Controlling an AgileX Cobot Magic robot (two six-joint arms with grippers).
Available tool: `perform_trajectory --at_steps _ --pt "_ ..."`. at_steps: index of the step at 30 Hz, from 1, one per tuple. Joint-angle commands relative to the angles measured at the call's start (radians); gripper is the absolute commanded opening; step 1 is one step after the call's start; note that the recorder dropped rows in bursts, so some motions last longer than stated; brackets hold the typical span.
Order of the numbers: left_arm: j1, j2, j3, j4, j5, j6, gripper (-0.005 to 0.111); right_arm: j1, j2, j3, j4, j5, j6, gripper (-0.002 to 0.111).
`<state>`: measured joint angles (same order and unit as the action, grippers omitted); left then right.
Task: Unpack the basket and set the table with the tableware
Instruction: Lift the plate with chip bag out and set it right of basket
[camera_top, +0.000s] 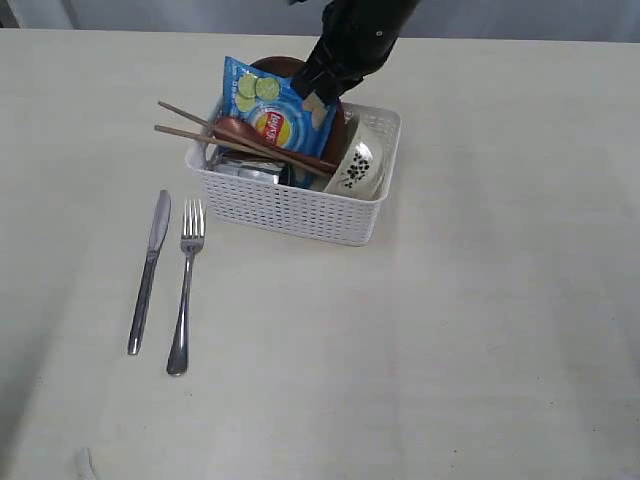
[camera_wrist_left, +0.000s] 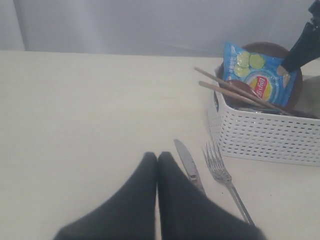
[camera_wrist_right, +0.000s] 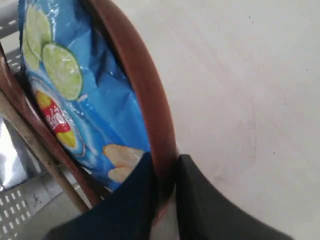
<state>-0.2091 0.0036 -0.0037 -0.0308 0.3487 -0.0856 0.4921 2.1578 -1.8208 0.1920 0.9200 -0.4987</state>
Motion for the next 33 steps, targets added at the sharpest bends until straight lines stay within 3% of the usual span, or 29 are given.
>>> perform_trajectory --at_steps 1,12,24,29,33 --pt "-0.005 -0.004 0.004 0.001 -0.002 0.003 0.0 -0.001 -0.046 -0.003 0.002 0.004 -0.004 0.0" --pt "-0.005 -0.004 0.004 0.001 -0.002 0.003 0.0 -0.001 -0.143 -0.003 -0.03 0.004 -0.004 0.0" --pt "-0.005 -0.004 0.004 0.001 -0.002 0.003 0.0 -0.01 -0.221 -0.003 -0.175 -0.002 0.139 0.0" --pt "-0.005 -0.004 0.004 0.001 -0.002 0.003 0.0 -0.116 -0.275 -0.003 -0.117 0.012 0.174 0.0" --pt "-0.005 -0.004 0.004 0.001 -0.002 0.003 0.0 -0.298 -0.306 -0.003 0.1 0.047 0.13 0.0"
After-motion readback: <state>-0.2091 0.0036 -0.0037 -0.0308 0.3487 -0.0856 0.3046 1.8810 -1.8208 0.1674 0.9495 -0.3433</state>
